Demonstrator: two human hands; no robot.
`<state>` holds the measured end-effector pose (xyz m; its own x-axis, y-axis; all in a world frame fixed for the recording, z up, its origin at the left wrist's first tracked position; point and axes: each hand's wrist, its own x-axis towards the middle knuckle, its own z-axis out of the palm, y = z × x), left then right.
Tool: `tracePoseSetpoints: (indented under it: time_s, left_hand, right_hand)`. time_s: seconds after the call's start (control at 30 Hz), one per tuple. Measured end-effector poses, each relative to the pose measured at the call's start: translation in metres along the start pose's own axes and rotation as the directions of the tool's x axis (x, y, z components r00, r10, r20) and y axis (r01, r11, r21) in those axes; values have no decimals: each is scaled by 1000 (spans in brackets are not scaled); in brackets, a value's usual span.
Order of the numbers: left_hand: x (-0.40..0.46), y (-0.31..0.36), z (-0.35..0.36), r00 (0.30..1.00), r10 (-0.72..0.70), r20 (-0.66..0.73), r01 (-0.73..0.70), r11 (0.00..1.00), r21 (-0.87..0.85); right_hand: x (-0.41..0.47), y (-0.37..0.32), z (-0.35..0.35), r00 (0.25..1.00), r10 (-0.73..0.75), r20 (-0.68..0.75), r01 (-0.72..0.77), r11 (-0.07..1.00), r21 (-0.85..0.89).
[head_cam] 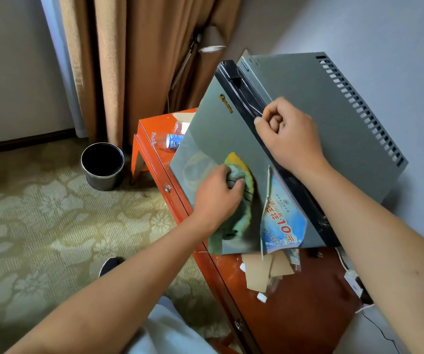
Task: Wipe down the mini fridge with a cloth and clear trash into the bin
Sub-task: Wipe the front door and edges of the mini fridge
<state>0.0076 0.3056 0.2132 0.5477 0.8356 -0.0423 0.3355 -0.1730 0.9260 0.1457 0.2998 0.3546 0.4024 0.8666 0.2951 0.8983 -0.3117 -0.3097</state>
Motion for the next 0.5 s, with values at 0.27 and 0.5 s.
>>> tracePoseSetpoints:
  time_s: [0.27, 0.5]
  left_hand:
    - [0, -12, 0, 990, -137, -33, 139, 987, 76]
    - [-38, 13, 26, 989, 62, -131, -61, 998, 7]
  right_hand:
    - [-49, 16, -15, 997, -74, -15, 74, 997, 2]
    - [-47, 19, -11, 995, -95, -31, 96, 994, 43]
